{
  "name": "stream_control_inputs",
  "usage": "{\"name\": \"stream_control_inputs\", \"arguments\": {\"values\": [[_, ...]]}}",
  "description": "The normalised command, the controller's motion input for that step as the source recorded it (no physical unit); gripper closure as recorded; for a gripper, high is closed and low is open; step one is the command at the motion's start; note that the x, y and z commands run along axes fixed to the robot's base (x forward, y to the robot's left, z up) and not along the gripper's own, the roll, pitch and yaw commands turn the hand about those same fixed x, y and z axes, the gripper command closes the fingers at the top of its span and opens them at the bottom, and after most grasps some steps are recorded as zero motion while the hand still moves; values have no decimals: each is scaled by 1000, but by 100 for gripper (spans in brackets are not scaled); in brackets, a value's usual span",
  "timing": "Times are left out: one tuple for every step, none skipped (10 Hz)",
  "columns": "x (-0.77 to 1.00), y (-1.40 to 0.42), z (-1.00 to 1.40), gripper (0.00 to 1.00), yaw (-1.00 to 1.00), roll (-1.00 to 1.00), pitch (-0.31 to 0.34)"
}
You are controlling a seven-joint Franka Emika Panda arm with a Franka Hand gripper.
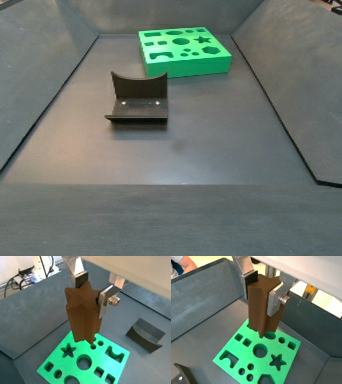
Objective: Insert the star object.
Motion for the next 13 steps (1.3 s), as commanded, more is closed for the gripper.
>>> {"name": "stream_control_inputs", "arguments": {"values": [[0, 0, -1000, 100, 126, 0, 0], [123, 9, -1000, 100, 0, 0, 0], [129, 0, -1000, 100, 17, -6, 0], [34, 0, -1000, 100, 109, 0, 0], [-26, 0, -1000, 100, 49, 0, 0], [-217, 0, -971, 100, -11, -61, 0], [-377, 0, -843, 100, -86, -36, 0], [-469, 0, -889, 100, 0, -14, -56], [-254, -26, -880, 100, 240, 0, -99], [-174, -109, -777, 100, 337, 0, -149], [-91, -174, -706, 100, 286, 0, -163], [0, -151, -543, 100, 286, 7, -107], [0, -177, -446, 100, 260, 50, -96]]}}
